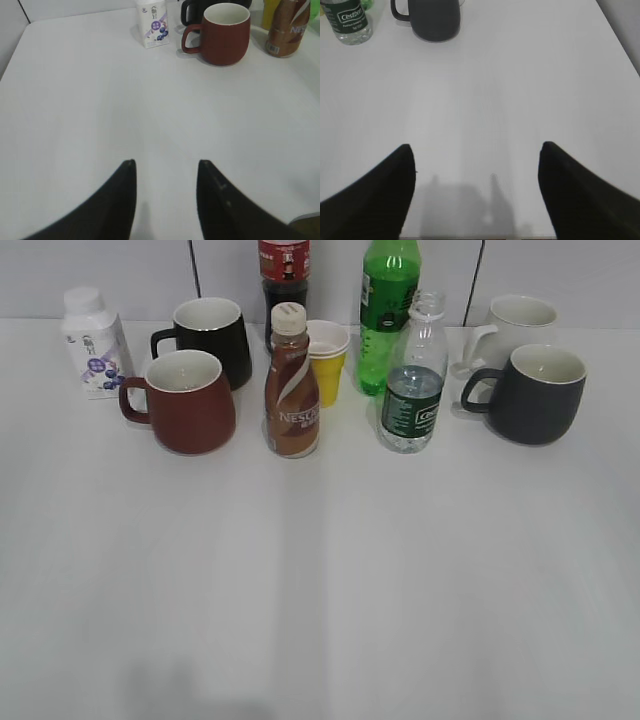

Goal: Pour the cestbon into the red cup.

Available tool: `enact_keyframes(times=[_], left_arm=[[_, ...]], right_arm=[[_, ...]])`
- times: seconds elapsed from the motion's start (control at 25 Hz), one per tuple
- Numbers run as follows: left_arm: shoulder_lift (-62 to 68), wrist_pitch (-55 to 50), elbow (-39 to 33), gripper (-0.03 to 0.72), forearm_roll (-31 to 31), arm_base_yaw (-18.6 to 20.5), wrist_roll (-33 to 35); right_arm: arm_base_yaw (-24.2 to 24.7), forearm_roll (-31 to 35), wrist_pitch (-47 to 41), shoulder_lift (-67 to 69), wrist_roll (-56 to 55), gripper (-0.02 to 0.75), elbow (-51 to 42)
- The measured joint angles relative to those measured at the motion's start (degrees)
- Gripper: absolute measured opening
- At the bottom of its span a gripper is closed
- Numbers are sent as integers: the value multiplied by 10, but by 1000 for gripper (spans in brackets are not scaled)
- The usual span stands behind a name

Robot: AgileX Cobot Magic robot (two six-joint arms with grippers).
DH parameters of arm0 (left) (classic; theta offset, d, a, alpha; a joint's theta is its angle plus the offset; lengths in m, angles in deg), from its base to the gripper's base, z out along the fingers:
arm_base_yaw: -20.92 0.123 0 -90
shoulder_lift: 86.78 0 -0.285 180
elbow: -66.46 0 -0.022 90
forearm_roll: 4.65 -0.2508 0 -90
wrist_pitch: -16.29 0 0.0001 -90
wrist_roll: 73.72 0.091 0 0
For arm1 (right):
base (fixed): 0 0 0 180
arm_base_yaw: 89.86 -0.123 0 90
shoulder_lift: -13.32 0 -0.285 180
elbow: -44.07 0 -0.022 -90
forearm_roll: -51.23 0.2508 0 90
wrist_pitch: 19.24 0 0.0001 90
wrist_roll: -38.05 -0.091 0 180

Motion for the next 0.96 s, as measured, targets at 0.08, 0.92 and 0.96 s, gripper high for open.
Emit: enact_keyframes(times=[0.08, 0.92, 0.96], left_arm=[[0, 0, 0, 307, 0, 0, 0], [0, 0, 0, 307, 0, 0, 0], [0, 0, 0, 307, 0, 0, 0]], right_arm=[[0, 0, 0, 0, 0, 575, 0], [0, 0, 0, 0, 0, 575, 0], [0, 0, 0, 0, 0, 575, 0]])
